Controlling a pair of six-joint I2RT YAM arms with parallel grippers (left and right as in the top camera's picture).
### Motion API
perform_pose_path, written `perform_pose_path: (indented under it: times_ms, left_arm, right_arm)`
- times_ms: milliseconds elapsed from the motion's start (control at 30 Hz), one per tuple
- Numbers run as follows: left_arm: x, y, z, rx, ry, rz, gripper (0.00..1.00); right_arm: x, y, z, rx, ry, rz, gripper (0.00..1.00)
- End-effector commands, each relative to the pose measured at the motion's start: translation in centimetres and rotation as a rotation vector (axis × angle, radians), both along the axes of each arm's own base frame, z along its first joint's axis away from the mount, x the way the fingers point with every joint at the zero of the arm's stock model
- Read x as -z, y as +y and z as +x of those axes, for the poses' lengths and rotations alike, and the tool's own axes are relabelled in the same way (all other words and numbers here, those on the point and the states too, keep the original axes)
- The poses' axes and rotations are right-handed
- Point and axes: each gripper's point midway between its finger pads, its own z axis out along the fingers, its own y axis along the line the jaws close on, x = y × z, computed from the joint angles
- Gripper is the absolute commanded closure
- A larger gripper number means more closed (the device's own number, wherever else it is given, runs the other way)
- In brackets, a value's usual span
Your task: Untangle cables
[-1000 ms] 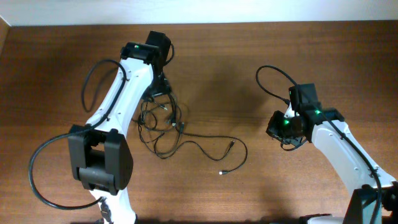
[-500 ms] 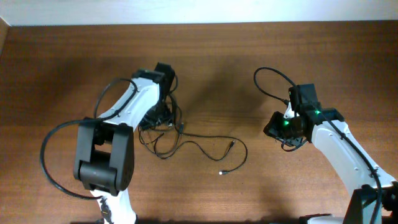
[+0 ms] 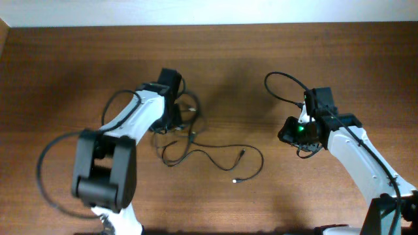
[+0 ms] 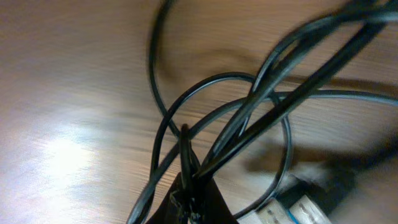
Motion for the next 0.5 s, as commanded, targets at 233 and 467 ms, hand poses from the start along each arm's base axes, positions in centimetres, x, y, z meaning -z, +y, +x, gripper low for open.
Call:
perform_pose_path:
  times_ms: [233,467]
  left_arm:
    - [-18.7,-11.0,-1.6,1.037,-0.516,-0.432,1.00]
    - [-18.7,-10.9,-1.6,1.171,-0.551,-0.373,1.00]
  right_arm:
    - [-13.9,6.7,-0.8,-0.616,-0.565,0.843,0.39]
    - [-17.4,11.0,0.0,-0.841,-0.704,0.778,0.44]
